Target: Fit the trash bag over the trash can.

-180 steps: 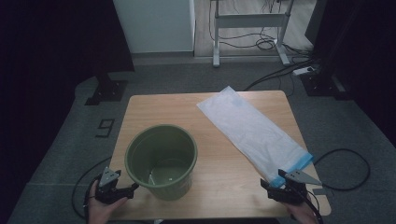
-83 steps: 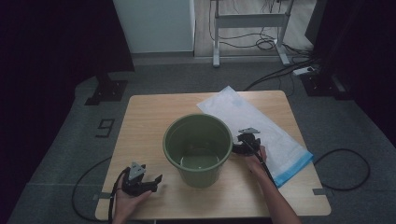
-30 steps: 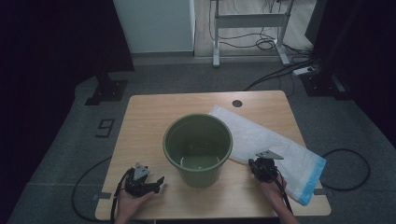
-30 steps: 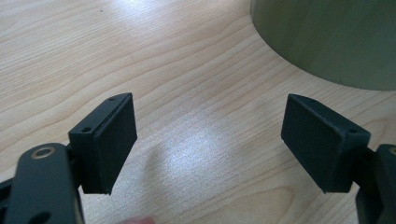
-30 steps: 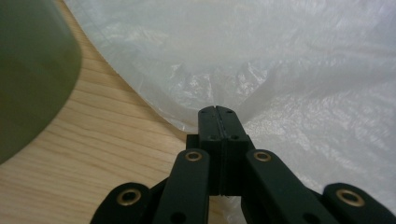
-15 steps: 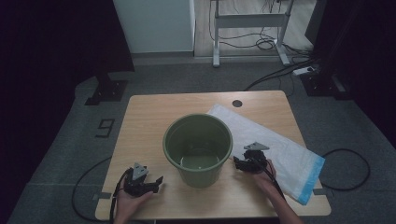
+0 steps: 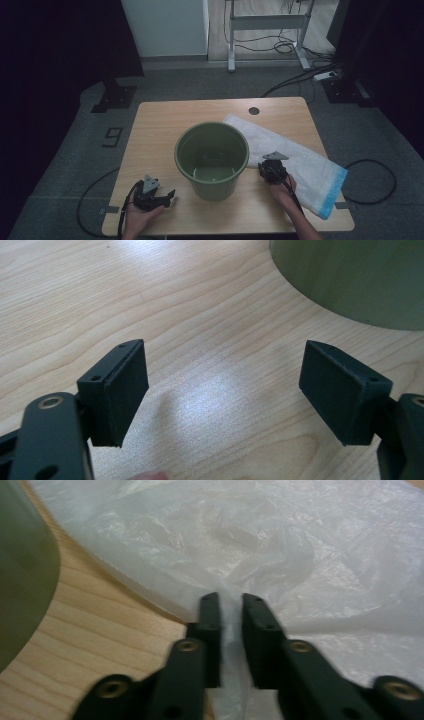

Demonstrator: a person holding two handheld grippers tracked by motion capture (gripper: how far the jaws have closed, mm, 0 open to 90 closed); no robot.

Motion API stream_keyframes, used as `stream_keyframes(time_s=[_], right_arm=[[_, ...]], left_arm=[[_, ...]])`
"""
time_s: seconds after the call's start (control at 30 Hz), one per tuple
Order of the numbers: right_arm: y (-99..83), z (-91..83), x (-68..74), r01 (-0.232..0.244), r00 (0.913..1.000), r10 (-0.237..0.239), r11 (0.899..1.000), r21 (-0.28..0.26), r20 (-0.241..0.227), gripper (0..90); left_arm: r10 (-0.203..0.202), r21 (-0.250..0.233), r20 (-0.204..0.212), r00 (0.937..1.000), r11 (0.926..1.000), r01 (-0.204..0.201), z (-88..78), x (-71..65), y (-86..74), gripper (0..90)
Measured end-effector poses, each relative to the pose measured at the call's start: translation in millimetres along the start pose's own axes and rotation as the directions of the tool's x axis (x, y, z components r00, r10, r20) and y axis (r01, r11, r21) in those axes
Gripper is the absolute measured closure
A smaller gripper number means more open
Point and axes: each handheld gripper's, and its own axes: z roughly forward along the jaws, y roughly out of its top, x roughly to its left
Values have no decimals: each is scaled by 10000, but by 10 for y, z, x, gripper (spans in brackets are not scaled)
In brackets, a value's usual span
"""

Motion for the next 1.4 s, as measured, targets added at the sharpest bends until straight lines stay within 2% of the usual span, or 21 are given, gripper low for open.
stream_keyframes(time_s=[0.03,0.13,0.23,0.3,0.4,0.5,0.6,0.67,0.8,0.9,1.07,1.13,1.2,1.4], right_arm=[[10,8,-15,-39,9999,40,10000,28,-110,880],[30,0,-103,-663,9950,662,9978,19,-743,891],[54,-136,-212,-1452,9817,1338,9863,-779,-1356,892],[91,-256,-279,-1917,9699,1688,9737,-1231,-1755,893],[146,-418,-377,-2682,9457,2240,9471,-1761,-2355,893],[187,-553,-426,-3208,9250,2547,9212,-2203,-2821,893],[220,-663,-438,-3312,9230,2517,9047,-2679,-2910,893],[240,-728,-450,-3464,9168,2566,8922,-2897,-3060,893],[291,-851,-455,-3599,9133,2585,8739,-3267,-3146,893],[331,-962,-430,-3483,9208,2427,8641,-3634,-3053,893],[402,-1195,-376,-3143,9364,1969,8389,-4443,-2906,893],[424,-1276,-362,-3114,9376,1867,8263,-4693,-2933,894],[444,-1355,-345,-2979,9431,1703,8145,-4978,-2856,894],[504,-1539,-296,-2928,9441,1439,7793,-5541,-2966,894]], left_arm=[[-1,-5,0,10000,10000,1,-2,3,-1,195],[-30,-12,-26,10000,10000,30,-5,19,-4,196],[-82,-4,-49,10000,10000,82,-2,35,-10,197],[-62,20,-52,10000,10000,63,0,34,-8,198],[-30,9,-54,10000,10000,30,0,8,-2,198],[25,10,-87,10000,10000,-25,-2,-5,4,198],[29,-12,-92,10000,10000,-29,-4,-7,4,198],[18,-24,-107,9999,10000,-19,-6,-6,4,198],[12,-28,-95,10000,10000,-13,2,-10,4,198],[5,-54,-86,10000,10000,-5,0,-15,6,198],[4,-92,-56,10000,10000,-5,-2,-22,6,197],[-2,-102,-49,10000,9999,2,-3,-28,6,197],[-3,-104,-44,10000,9999,2,0,-33,8,197],[27,-94,-54,10000,10000,-27,4,-49,10,197]])
